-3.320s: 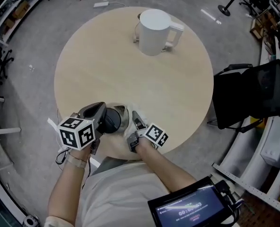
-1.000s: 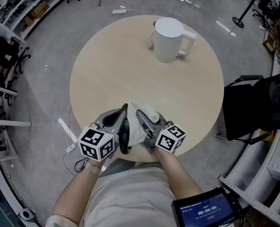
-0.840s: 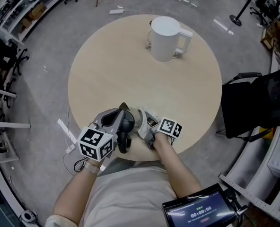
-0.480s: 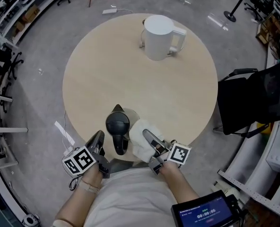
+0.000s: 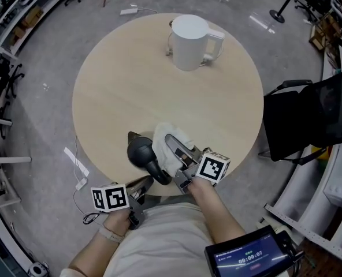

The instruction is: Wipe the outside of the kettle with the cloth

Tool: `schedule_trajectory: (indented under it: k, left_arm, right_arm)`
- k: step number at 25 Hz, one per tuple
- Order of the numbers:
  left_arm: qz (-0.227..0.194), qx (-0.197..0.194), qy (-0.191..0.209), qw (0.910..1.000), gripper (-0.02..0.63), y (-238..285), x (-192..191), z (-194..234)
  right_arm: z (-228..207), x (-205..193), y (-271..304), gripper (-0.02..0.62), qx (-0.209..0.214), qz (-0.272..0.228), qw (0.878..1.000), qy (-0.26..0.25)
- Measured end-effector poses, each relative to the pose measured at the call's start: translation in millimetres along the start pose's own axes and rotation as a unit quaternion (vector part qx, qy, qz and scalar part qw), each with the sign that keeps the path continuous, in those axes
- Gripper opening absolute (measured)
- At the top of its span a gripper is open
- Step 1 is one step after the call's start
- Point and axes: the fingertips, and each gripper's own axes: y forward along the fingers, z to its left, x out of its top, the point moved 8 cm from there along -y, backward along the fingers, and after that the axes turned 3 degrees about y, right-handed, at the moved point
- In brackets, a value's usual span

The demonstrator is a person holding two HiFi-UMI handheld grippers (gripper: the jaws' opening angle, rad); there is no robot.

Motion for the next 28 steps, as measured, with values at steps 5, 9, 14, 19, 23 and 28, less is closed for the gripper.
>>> schedule_trajectory:
  k: [5, 9, 14, 19, 23, 28]
  left_arm:
    - [-0.165, 0.024, 0.277, 0.9465, -0.008, -64.6, 64.3, -47.8]
    - [-0.099, 0.037, 0.474, 0.8741, -0.002, -19.0, 102.3, -69.6]
    - [-0.062, 0.070, 0.492, 0.8655, -0.002, -6.1, 106.5, -68.5]
    - [-0.056, 0.092, 0.524, 0.8448, -0.002, -1.9, 101.9, -70.8]
    - [-0.043, 0.072, 0.511, 0.8553, -0.002, -0.3, 107.5, -68.5]
    - [-0.042, 0.065, 0.507, 0.8583, -0.003, 1.2, 107.1, -64.9]
  right_arm:
    - [16.1, 13.4, 16.8, 0.086, 0.045, 0.007, 0.994, -0.101]
    - [-77.3, -22.0, 34.6, 0.086, -0.112, 0.104, 0.986, -0.073]
    - [10.3, -21.8, 30.7, 0.086, 0.036, 0.034, 0.989, -0.138]
    - [-81.1, -35.2, 29.3, 0.084, -0.092, 0.067, 0.993, 0.009]
    - [-20.3, -23.9, 39.4, 0.086, 0.022, 0.095, 0.984, -0.148]
    - [-39.9, -22.5, 40.0, 0.084, 0.004, 0.131, 0.989, -0.065]
